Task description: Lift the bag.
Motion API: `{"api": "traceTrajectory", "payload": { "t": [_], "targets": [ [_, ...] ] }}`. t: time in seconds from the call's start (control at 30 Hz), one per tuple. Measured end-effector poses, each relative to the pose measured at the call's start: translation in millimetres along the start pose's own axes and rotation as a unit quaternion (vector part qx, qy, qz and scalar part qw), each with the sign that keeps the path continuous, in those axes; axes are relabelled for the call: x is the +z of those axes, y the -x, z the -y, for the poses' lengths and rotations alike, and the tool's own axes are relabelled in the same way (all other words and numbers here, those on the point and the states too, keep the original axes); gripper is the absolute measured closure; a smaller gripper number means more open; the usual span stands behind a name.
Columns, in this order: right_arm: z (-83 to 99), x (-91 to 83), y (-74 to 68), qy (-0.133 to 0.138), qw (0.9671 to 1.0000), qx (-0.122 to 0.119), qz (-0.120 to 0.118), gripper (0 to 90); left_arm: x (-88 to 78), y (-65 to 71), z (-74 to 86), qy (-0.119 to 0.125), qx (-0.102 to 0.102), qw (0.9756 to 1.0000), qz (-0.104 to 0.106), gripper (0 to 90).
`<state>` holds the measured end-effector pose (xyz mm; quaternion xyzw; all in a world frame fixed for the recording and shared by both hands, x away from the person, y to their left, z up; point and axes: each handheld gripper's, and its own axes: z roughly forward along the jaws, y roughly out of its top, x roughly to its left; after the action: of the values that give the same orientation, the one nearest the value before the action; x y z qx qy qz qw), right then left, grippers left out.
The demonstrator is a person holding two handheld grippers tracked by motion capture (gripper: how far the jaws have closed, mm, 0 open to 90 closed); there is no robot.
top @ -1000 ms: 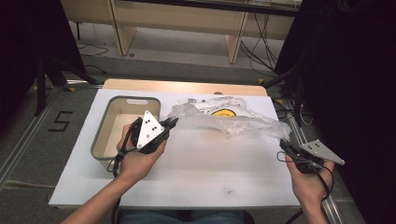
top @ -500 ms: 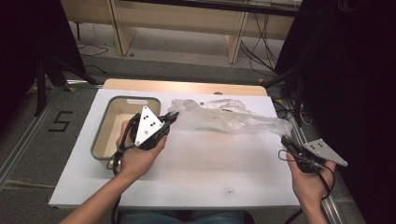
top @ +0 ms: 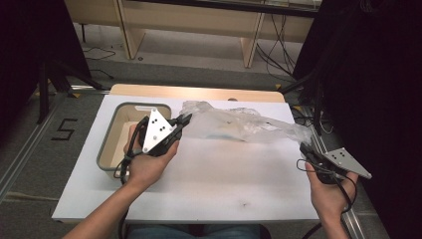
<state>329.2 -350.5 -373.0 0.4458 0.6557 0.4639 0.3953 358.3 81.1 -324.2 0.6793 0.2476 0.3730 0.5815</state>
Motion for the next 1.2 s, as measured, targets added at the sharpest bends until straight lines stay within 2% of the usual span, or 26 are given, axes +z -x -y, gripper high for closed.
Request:
{"api": "traceTrajectory", "payload": {
  "t": [0.53, 0.8, 1.2],
  "targets": [
    [-10.5, -6.0, -0.1, 0.026, 0.9996, -0.003, 0.005, 90.0, -7.0, 0.8, -20.3, 0.034, 0.001, 0.9994, 0.000, 89.0],
    [-18.8, -9.4, -1.1, 0.040, 0.9991, -0.007, 0.007, 89.9, -8.1, 0.1, -22.7, 0.039, -0.001, 0.9992, -0.001, 89.0],
    [-18.1, -8.5, -2.3, 0.040, 0.9992, -0.005, 0.006, 90.0, -10.4, -1.6, -27.7, 0.047, 0.000, 0.9989, -0.002, 89.0]
  ]
}}
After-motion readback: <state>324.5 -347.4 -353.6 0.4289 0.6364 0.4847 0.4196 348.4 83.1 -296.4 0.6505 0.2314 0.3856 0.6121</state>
